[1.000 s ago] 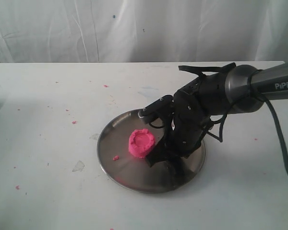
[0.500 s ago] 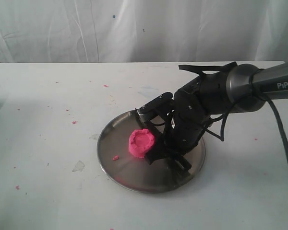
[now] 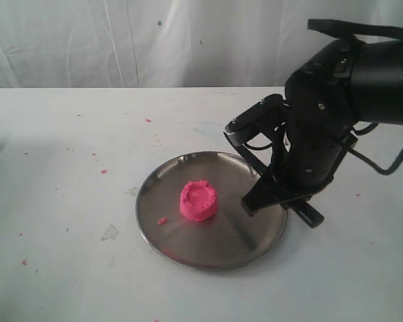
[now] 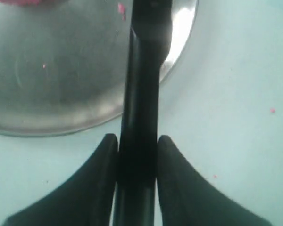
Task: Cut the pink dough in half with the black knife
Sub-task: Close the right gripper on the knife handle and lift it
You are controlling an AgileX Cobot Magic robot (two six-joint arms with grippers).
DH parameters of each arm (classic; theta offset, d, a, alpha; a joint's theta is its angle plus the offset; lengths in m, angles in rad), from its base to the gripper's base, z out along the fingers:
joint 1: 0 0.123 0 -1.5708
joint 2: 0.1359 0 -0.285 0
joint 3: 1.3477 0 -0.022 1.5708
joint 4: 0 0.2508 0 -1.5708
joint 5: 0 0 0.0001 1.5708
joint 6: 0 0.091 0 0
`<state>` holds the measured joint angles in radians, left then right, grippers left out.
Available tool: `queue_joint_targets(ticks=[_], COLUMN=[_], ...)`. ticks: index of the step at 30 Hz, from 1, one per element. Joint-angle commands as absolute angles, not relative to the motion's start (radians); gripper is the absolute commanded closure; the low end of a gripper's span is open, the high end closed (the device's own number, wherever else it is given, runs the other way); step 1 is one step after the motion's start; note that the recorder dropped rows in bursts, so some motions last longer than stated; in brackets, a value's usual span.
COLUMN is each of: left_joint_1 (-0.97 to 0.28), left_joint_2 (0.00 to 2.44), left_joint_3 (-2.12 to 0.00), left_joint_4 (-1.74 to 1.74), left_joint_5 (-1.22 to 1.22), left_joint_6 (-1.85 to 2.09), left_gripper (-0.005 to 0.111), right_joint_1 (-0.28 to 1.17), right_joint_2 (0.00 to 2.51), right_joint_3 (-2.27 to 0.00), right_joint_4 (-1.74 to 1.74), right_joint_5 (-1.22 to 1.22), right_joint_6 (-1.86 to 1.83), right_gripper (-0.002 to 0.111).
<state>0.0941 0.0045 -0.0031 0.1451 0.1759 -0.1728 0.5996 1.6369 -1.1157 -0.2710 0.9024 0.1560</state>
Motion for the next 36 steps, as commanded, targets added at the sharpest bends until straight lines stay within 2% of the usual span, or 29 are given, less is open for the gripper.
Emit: queue_joint_targets(ticks=[1,5,14,19,28,30,36], left_joint_1=[0.098,0.098,0.098,0.098,0.098,0.098,0.098], left_joint_2=[0.000,0.000,0.000,0.000,0.000,0.000,0.000], left_joint_3=[0.000,0.000,0.000,0.000,0.000,0.000,0.000], left_joint_4=[0.143,0.143,0.143,0.143,0.143,0.143,0.143], left_joint_5=[0.173,0.173,0.173,0.173,0.173,0.173,0.173], left_joint_6=[-0.174,-0.174,-0.174,-0.174,-0.174,-0.174,-0.174], left_gripper=[0.107,0.107,0.107,0.107,0.107,0.107,0.107], right_joint_1=[0.598,0.598,0.598,0.598,0.598,0.598,0.602], right_joint_2=[1.619,1.647,1.754,1.780,1.780,1.778,1.635], right_joint_3=[-1.039,-0.997,-0.996,-0.996,-1.001,-1.014,-1.066], right_joint_4=[-0.265,-0.254,-0.250,-0.233,-0.236,-0.239,-0.138], right_joint_5=[0.838,0.724,0.653,0.650,0.758,0.770,0.925], right_joint_6=[0.159,0.154,0.139,0.131,0.131,0.131,0.075], right_gripper=[0.108,0.108,0.105,0.093,0.060,0.057,0.057])
